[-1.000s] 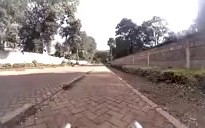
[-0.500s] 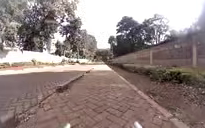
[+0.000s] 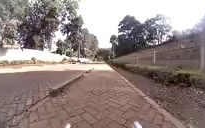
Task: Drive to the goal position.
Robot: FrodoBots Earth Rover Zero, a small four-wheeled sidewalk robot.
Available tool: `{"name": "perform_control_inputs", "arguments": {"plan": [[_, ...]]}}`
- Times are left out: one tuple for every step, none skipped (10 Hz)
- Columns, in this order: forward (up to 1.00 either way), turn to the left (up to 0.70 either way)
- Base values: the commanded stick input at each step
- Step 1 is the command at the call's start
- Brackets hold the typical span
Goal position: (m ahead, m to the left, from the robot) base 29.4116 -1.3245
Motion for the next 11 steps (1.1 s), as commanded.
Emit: {"name": "perform_control_inputs", "arguments": {"plan": [[0.70, 0.00], [0.70, 0.00], [0.70, 0.00], [0.70, 0.00], [0.70, 0.00], [0.70, 0.00], [0.70, 0.00], [0.70, 0.00], [0.70, 0.00], [0.70, 0.00], [0.70, 0.00]]}}
